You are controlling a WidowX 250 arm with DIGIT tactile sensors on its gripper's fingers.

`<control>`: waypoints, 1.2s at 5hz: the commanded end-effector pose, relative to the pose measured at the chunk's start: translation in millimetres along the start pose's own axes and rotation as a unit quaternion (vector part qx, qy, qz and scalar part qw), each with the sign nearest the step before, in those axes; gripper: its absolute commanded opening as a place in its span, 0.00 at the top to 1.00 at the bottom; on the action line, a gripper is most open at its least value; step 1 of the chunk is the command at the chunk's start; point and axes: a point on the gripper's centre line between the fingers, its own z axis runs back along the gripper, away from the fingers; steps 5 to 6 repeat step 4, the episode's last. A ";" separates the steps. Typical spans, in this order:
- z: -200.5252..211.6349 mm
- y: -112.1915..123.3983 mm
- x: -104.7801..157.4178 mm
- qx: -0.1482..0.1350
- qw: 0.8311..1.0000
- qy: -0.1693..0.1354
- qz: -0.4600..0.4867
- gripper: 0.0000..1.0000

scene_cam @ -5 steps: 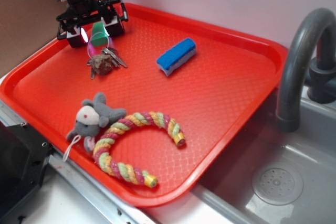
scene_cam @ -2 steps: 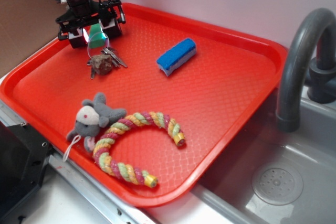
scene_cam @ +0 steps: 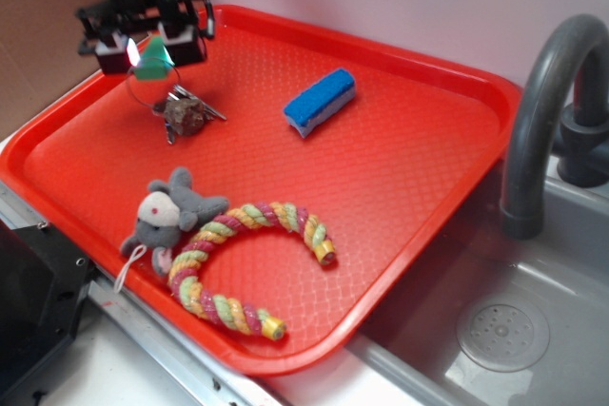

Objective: Grab the green block.

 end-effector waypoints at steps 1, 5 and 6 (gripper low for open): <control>122.7 -4.3 -50.8 -0.094 0.991 -0.026 -0.087 1.00; 169.3 -1.6 -85.4 -0.129 0.980 -0.029 -0.152 1.00; 169.3 -1.6 -85.4 -0.129 0.980 -0.029 -0.152 1.00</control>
